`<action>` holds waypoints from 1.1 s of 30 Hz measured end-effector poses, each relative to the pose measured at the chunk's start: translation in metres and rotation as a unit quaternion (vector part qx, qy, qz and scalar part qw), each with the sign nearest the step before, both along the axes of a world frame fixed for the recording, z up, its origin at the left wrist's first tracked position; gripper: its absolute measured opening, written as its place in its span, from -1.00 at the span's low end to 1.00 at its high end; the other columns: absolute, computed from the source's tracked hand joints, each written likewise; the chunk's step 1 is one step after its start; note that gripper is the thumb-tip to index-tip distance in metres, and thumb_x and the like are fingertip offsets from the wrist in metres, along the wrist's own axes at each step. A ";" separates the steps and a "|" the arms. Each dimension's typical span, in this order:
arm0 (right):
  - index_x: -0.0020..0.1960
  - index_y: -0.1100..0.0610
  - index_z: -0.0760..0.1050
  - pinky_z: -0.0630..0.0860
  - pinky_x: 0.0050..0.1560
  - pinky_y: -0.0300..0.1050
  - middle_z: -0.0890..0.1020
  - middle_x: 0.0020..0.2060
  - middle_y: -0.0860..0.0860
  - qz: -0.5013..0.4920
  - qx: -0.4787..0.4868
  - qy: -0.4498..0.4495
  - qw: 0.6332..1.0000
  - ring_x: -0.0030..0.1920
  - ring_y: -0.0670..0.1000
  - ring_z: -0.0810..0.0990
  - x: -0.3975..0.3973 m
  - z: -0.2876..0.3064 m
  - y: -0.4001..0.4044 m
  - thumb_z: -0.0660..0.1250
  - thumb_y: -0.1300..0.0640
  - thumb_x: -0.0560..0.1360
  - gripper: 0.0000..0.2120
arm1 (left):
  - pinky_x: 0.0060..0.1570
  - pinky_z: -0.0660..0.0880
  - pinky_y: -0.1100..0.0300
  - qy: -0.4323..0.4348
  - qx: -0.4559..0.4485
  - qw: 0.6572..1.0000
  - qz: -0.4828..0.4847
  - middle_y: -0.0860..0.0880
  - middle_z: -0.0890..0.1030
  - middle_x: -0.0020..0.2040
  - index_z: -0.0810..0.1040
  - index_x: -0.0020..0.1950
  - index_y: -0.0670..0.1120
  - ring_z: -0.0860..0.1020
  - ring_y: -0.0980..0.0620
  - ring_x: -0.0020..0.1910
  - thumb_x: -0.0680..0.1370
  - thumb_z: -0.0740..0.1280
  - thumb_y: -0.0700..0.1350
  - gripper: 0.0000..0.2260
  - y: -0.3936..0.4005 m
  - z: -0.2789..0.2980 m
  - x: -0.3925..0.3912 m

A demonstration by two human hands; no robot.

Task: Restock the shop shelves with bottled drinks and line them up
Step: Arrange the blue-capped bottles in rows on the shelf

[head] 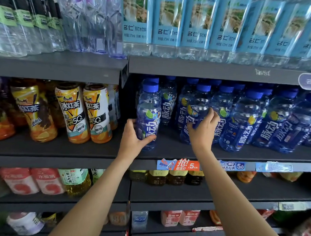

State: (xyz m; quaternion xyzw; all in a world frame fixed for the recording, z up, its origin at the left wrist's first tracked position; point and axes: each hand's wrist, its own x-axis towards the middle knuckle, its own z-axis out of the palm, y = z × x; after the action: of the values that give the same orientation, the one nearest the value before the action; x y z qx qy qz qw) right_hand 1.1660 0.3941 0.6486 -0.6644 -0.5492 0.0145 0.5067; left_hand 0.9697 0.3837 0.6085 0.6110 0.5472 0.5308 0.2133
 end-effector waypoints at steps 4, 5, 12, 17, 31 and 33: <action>0.46 0.30 0.10 0.38 0.30 -0.02 0.21 0.36 0.19 0.020 0.012 0.005 1.000 0.34 0.18 0.32 -0.007 -0.003 0.002 0.41 0.30 0.43 -0.29 | 0.06 0.34 0.26 -0.004 0.015 1.000 0.007 -0.09 0.42 0.18 0.29 0.19 -0.15 0.40 0.07 0.15 0.32 0.54 -0.06 -0.41 -0.001 -0.004 0.003; 0.46 0.29 0.10 0.36 0.30 -0.10 0.21 0.37 0.17 0.041 0.010 0.006 0.999 0.35 0.16 0.32 -0.010 -0.003 0.001 0.40 0.29 0.44 -0.29 | 0.07 0.36 0.24 -0.007 0.019 1.000 0.008 -0.09 0.42 0.18 0.29 0.17 -0.14 0.41 0.04 0.16 0.32 0.54 -0.06 -0.42 0.000 -0.005 0.003; 0.51 0.22 -0.01 0.23 0.27 -0.25 0.18 0.44 0.13 0.171 -0.055 -0.012 0.984 0.41 0.09 0.26 -0.038 0.011 0.017 0.31 0.29 0.51 -0.30 | 0.05 0.38 0.21 0.001 0.015 1.000 0.014 -0.10 0.43 0.18 0.28 0.14 -0.11 0.42 0.03 0.17 0.31 0.54 -0.04 -0.43 0.001 -0.006 0.002; 0.53 0.20 -0.08 0.21 0.37 -0.11 0.11 0.50 0.13 0.184 -0.111 -0.038 0.976 0.48 0.12 0.16 -0.034 0.013 0.035 0.30 0.24 0.53 -0.27 | 0.11 0.43 0.11 0.006 0.030 0.999 0.029 -0.13 0.42 0.14 0.30 0.16 -0.19 0.42 -0.04 0.18 0.30 0.54 -0.03 -0.40 0.000 -0.008 0.005; 0.39 0.30 0.12 0.43 -0.01 -0.06 0.45 0.25 0.24 0.077 -0.174 0.097 0.977 0.20 0.22 0.49 -0.008 0.017 0.067 0.36 0.21 0.48 -0.40 | 0.14 0.45 0.00 -0.006 0.012 1.000 0.018 -0.12 0.43 0.14 0.30 0.15 -0.14 0.43 -0.03 0.17 0.30 0.53 0.01 -0.41 0.001 -0.008 0.003; 0.33 0.31 0.16 0.44 0.03 -0.03 0.44 0.26 0.24 0.062 -0.172 0.085 0.979 0.20 0.22 0.49 -0.008 0.015 0.072 0.39 0.19 0.46 -0.42 | 0.13 0.45 0.00 -0.002 0.012 1.000 0.018 -0.11 0.43 0.14 0.30 0.14 -0.14 0.43 -0.03 0.17 0.30 0.53 0.02 -0.42 0.001 -0.009 0.003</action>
State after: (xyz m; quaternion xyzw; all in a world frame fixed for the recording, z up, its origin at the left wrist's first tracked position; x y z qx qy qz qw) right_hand 1.1580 0.4660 0.6638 -0.7028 -0.5334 0.1965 0.4278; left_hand 0.9724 0.3849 0.5999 0.6025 0.5508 0.5427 0.1975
